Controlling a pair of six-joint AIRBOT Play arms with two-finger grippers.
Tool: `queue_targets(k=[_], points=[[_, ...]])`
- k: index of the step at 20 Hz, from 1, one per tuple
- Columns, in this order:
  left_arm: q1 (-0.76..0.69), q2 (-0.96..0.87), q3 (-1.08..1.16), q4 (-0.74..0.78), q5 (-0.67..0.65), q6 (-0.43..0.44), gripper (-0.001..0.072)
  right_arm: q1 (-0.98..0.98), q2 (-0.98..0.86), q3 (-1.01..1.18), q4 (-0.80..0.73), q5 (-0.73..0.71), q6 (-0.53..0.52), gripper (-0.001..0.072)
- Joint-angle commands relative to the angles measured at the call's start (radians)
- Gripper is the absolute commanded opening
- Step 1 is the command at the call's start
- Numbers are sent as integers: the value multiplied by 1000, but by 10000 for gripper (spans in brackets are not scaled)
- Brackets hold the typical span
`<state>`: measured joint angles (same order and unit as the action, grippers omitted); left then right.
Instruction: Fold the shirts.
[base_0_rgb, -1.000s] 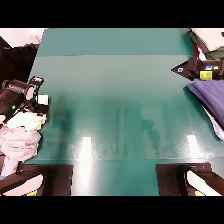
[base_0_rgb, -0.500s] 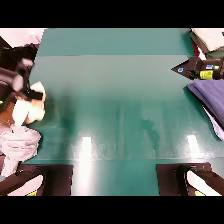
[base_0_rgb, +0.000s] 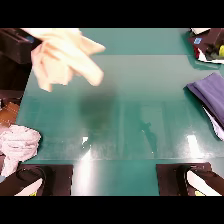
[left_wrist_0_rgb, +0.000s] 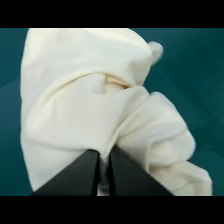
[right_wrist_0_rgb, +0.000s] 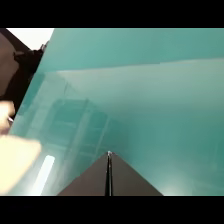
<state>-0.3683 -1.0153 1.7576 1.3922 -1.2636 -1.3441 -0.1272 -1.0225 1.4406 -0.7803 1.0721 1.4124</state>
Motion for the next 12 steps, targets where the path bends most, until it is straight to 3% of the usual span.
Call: queue_targets(k=[1, 7, 8, 9, 10, 12], points=[[-121, -87, 45, -98, 5, 46, 27, 0, 0, 48, 0, -8, 1, 15], [-157, -438, 35, -102, -82, 61, 29, 0, 0, 49, -2, 68, 1, 15], [-154, -481, 29, -102, -71, 59, 155, 1, 0, 49, -2, 78, 1, 15], [-148, -508, 24, -98, -59, 35, 462, 0, 0, 48, -6, 85, 1, 16], [-135, -520, 24, -97, -60, 5, 579, 0, 0, 48, -9, 85, 1, 15], [-86, -505, 24, -99, -75, -18, 554, 0, 0, 48, -11, 82, 0, 15]])
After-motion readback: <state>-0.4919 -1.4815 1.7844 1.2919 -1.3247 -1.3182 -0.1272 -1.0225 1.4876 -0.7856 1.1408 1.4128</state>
